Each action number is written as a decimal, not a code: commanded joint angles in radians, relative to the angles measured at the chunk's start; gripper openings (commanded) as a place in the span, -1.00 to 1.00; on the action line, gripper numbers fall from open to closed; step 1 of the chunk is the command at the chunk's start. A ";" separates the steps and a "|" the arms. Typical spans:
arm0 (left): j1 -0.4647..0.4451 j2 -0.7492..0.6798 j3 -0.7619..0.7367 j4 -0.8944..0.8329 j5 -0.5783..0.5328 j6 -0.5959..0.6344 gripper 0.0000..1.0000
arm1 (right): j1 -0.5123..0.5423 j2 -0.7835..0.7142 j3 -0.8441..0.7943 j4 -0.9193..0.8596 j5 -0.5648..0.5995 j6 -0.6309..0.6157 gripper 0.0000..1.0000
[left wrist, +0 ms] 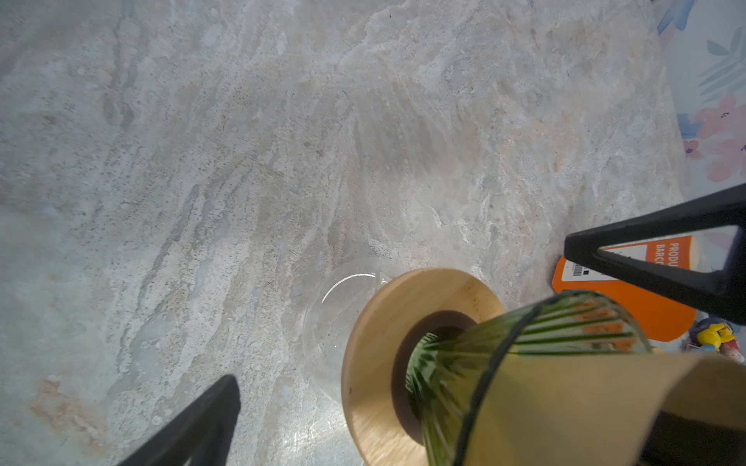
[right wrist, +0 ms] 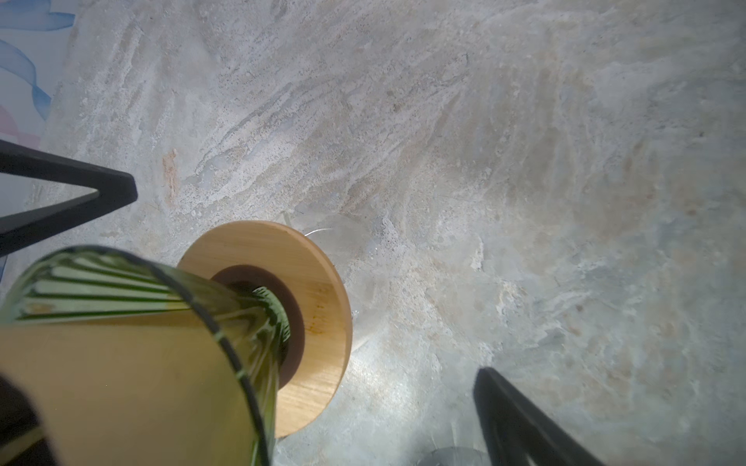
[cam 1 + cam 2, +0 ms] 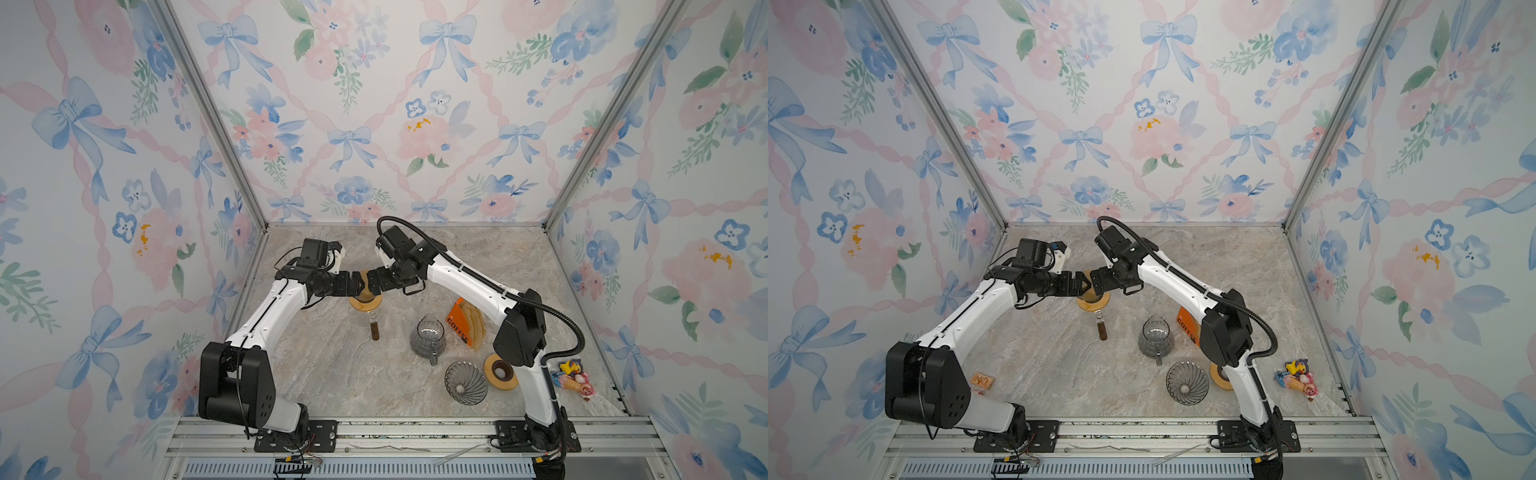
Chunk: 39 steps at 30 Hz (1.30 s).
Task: Place the coffee filter in the dripper
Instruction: 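Press the filter into the dripper with both grippers from opposite sides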
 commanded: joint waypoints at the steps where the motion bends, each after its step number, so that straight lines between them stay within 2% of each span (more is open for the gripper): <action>1: -0.003 0.016 -0.008 0.010 -0.004 -0.015 0.96 | -0.029 -0.029 0.019 0.027 -0.061 0.004 0.93; 26: 0.005 0.020 -0.003 0.010 0.031 -0.008 0.96 | -0.030 0.074 0.118 -0.073 0.005 -0.030 0.93; 39: 0.035 -0.069 -0.029 0.065 0.050 -0.031 0.96 | -0.015 0.070 0.118 -0.072 0.033 -0.046 0.93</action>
